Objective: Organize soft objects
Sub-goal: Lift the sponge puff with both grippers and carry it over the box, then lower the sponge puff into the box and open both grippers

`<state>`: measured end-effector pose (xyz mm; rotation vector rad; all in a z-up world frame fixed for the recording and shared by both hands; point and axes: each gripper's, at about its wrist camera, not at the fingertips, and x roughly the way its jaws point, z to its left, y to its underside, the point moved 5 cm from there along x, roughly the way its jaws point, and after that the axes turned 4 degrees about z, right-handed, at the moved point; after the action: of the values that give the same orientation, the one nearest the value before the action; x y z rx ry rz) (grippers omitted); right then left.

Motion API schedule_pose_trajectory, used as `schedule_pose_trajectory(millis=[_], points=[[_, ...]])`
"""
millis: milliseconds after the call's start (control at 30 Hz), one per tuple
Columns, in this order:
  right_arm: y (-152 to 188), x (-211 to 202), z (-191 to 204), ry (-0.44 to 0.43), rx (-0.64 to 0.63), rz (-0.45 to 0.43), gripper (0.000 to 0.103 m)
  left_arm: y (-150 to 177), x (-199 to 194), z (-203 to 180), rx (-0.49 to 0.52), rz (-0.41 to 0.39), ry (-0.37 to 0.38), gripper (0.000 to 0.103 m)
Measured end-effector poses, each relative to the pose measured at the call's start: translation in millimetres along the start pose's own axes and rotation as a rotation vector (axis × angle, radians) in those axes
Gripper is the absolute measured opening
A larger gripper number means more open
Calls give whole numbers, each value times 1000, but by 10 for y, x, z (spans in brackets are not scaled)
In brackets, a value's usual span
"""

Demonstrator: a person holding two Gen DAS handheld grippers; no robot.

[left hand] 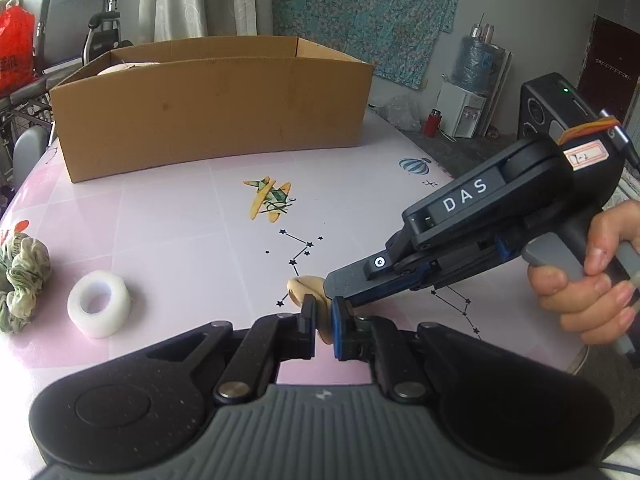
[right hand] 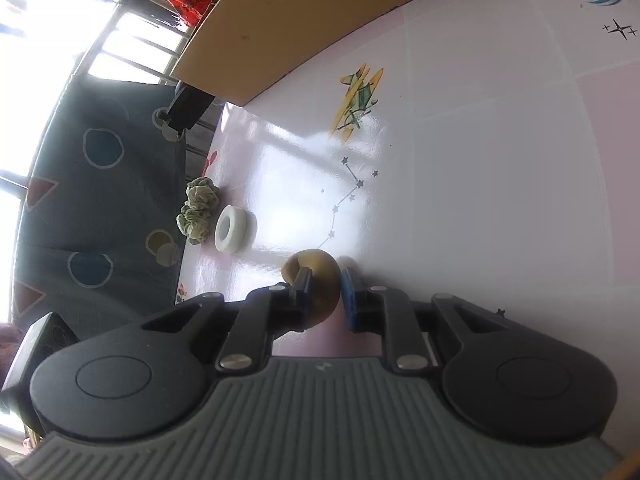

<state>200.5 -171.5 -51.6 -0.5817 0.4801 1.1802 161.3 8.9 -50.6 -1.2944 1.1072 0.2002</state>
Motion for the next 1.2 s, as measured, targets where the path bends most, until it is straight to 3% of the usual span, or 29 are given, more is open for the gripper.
schedule_pose_trajectory(millis=[200, 333, 467, 567, 700, 833, 967, 1000, 1067, 1133, 1200], points=[[-114, -116, 145, -139, 48, -53, 17, -232, -269, 101, 28, -58, -9, 8], [-368, -410, 568, -213, -81, -160, 17, -613, -553, 131, 73, -163, -24, 8], [-841, -656, 888, -218, -158, -274, 17, -1195, -648, 196, 95, -246, -17, 8], [-1374, -776, 994, -155, -185, -330, 15, -1734, -461, 285, 103, -263, 0, 9], [-2133, -787, 974, 28, -218, -368, 15, -2486, 128, 444, 79, -172, 31, 9], [-2870, -522, 703, 174, -186, -299, 15, -2988, 912, 603, 61, -8, 30, 9], [-3348, -70, 410, 318, -180, -212, 15, -3129, 1597, 817, 20, 109, 11, 9], [-3410, 25, 353, 345, -168, -191, 15, -3125, 1760, 875, 5, 138, 6, 2], [-3474, 237, 285, 403, -194, -132, 15, -3102, 2017, 957, -20, 201, -4, 0], [-3504, 345, 253, 430, -223, -126, 12, -3093, 2166, 1037, -49, 234, -20, 1], [-3565, 365, 202, 411, -188, -119, 12, -3103, 2215, 1113, -113, 250, 17, 4]])
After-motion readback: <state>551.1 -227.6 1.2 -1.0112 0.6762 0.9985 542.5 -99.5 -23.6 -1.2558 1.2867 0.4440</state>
